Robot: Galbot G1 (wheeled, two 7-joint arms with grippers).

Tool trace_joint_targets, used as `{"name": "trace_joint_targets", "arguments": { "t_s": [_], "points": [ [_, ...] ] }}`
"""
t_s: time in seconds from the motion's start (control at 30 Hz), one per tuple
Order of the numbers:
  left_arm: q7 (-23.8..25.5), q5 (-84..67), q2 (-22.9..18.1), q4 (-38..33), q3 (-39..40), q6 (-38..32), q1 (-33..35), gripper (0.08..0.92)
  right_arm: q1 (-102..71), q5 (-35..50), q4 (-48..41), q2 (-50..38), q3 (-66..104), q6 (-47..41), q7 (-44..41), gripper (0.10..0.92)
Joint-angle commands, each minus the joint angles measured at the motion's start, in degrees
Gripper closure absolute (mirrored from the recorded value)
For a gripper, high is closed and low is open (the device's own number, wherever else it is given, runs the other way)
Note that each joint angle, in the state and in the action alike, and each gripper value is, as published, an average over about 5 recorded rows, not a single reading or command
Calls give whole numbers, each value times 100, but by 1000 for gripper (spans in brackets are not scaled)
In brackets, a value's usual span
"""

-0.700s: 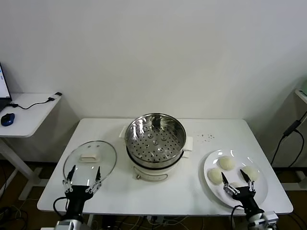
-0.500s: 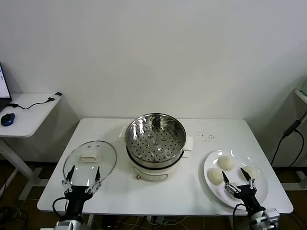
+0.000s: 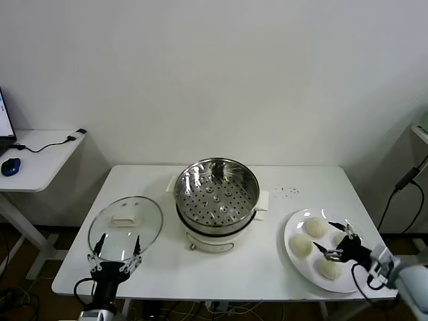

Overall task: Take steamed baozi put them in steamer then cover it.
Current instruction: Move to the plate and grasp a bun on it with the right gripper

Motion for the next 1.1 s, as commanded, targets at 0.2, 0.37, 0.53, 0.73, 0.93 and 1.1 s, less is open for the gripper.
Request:
{"name": "trace_joint_targets", "arguments": {
  "t_s": [0.2,0.37,0.53,0.73,0.93,1.1],
  "points": [
    [-53,-28,19,106,-11,18,-31,177,4200,-744,-1355,-1524,-4090,-89,-1580,203],
    [-51,-27,8,129,-26,64,-78,177,6011,-870,-1994,-1050,-6224,46,-1854,203],
    [-54,-22,-9,144,-58,103,-106,177,6949,-752,-2495,-487,-7560,67,-1979,203],
    [-55,-15,-13,204,-102,121,-141,177,7273,-655,-2923,-13,-8173,85,-2001,203],
    [-57,-7,-6,284,-122,141,-200,177,7259,-634,-3304,433,-8255,106,-1950,203],
    [-62,5,-5,339,-127,139,-220,177,7190,-640,-3562,751,-8228,124,-1890,203]
  ]
}}
